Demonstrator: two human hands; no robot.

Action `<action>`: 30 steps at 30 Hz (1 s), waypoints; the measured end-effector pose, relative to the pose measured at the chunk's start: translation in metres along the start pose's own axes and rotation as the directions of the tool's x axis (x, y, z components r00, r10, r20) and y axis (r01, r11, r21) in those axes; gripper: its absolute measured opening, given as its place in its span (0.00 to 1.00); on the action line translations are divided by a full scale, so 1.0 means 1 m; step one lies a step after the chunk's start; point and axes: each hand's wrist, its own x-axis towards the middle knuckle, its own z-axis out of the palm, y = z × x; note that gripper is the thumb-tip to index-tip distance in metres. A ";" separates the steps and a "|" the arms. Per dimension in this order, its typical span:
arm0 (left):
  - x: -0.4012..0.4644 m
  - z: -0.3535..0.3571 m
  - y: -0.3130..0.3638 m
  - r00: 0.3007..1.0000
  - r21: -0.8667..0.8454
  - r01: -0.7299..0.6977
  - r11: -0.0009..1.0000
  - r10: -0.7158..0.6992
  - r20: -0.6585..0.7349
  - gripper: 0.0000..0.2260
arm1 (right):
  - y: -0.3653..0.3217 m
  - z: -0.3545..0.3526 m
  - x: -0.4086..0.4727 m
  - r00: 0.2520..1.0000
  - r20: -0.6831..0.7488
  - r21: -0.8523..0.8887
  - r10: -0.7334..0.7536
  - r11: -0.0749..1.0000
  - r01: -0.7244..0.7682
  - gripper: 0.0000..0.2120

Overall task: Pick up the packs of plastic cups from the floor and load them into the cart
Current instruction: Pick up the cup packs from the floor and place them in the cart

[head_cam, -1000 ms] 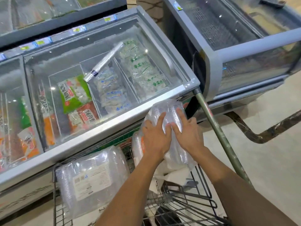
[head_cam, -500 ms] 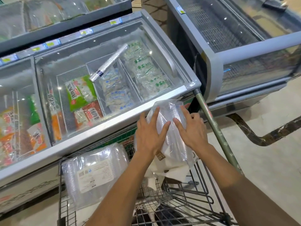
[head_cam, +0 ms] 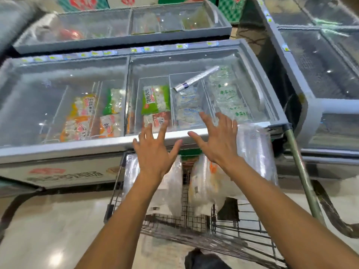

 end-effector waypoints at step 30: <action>-0.512 -0.237 -0.535 0.188 -0.128 0.960 0.248 -0.914 -0.361 0.37 | -0.698 0.177 -0.350 0.342 0.115 0.362 -0.933 0.360 0.860 0.37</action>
